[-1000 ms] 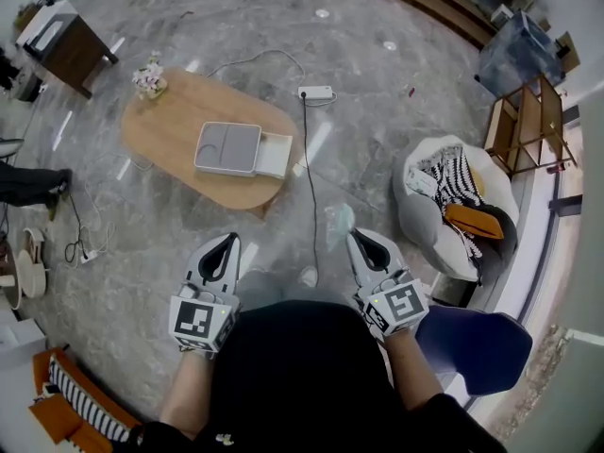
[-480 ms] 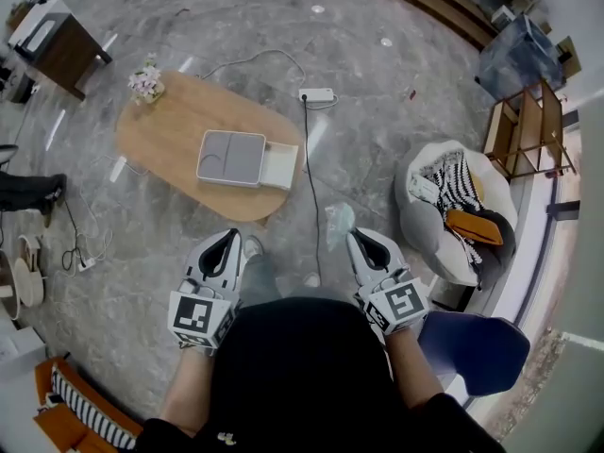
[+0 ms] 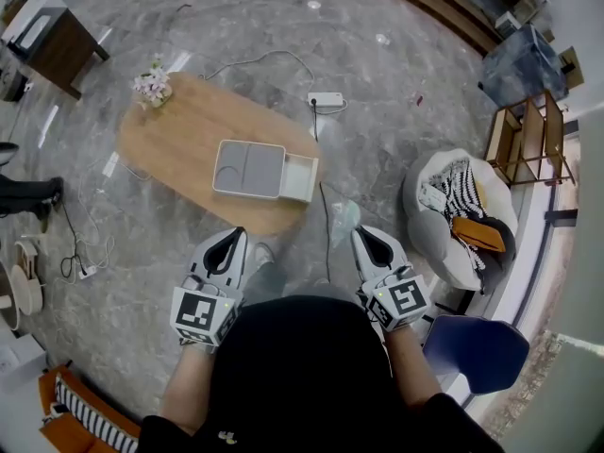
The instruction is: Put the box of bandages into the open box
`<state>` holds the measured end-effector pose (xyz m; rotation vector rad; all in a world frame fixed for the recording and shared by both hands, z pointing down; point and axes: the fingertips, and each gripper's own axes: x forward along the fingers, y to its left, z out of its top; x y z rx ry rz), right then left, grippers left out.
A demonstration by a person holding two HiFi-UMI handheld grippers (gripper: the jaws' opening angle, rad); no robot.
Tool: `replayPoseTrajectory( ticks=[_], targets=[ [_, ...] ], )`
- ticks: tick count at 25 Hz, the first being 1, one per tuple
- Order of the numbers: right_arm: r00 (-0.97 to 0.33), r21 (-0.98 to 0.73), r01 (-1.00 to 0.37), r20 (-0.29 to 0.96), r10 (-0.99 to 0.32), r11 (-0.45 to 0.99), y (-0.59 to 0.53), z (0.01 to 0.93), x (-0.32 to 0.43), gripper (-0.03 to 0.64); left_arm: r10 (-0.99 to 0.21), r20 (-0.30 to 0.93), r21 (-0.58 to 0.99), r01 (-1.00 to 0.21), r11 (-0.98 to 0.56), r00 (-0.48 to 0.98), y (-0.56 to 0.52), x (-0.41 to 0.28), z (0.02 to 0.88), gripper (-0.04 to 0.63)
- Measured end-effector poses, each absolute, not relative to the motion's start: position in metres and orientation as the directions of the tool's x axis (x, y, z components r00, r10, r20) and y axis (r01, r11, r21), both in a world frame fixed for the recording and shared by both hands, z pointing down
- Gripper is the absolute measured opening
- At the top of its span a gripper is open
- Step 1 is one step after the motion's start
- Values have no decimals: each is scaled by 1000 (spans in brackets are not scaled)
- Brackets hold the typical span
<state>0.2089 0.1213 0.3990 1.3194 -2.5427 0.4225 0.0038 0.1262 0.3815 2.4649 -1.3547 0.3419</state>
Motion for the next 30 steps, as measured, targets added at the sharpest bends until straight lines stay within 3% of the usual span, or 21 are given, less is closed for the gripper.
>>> replayPoseTrajectory(
  ticks=[12, 30],
  targets=[
    [-519, -133, -849, 393, -759, 511, 75, 415, 142, 5, -775, 346, 163, -847, -506, 529, 93, -75, 390, 14],
    [-614, -195, -771, 477, -628, 606, -2, 468, 138, 5, -795, 406, 141, -891, -432, 450, 47, -62, 405, 14]
  ],
)
